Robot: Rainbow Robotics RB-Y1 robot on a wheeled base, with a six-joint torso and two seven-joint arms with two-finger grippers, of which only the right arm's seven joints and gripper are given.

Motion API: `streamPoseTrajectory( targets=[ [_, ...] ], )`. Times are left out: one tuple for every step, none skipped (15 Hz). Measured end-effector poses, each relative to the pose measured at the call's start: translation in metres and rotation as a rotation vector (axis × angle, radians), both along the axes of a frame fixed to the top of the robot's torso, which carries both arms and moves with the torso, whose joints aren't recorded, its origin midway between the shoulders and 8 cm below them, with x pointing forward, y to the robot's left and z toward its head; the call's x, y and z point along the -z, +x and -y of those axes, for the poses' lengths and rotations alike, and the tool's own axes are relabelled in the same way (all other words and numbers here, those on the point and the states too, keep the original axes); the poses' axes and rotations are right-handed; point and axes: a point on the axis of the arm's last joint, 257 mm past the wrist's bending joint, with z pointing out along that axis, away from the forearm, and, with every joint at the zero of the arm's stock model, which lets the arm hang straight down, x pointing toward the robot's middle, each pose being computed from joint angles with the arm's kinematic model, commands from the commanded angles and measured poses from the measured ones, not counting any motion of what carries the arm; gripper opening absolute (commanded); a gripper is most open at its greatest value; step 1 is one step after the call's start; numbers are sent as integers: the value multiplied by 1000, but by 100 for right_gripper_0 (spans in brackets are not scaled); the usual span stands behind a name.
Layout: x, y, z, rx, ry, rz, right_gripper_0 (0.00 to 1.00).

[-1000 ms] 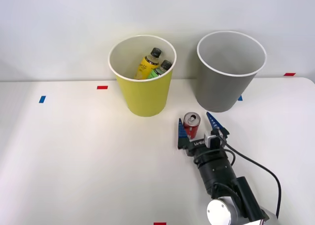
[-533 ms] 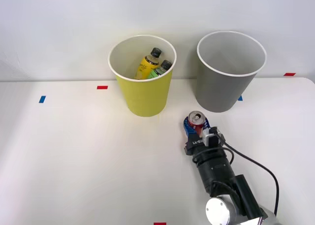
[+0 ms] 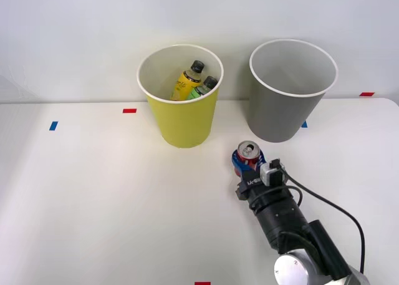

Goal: Put cans in the gray bin, plastic bottles in the light green bin

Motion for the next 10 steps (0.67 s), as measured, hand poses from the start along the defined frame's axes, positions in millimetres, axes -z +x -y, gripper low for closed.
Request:
streamPoseTrajectory(
  targets=[
    [-15, -7, -1, -25, 14, 1, 3],
    [-28, -14, 1, -45, 23, 3, 2],
    [-40, -20, 3, -61, 29, 7, 2],
    [-54, -23, 5, -71, 40, 23, 2],
    [-67, -24, 7, -78, 52, 38, 1],
    [-79, -24, 4, -97, 56, 42, 1],
    [-93, -23, 3, -117, 59, 46, 2],
    [-111, -20, 4, -129, 67, 58, 1],
    [-127, -19, 6, -135, 82, 74, 1],
    [-141, -19, 9, -136, 102, 92, 1]
  ],
)
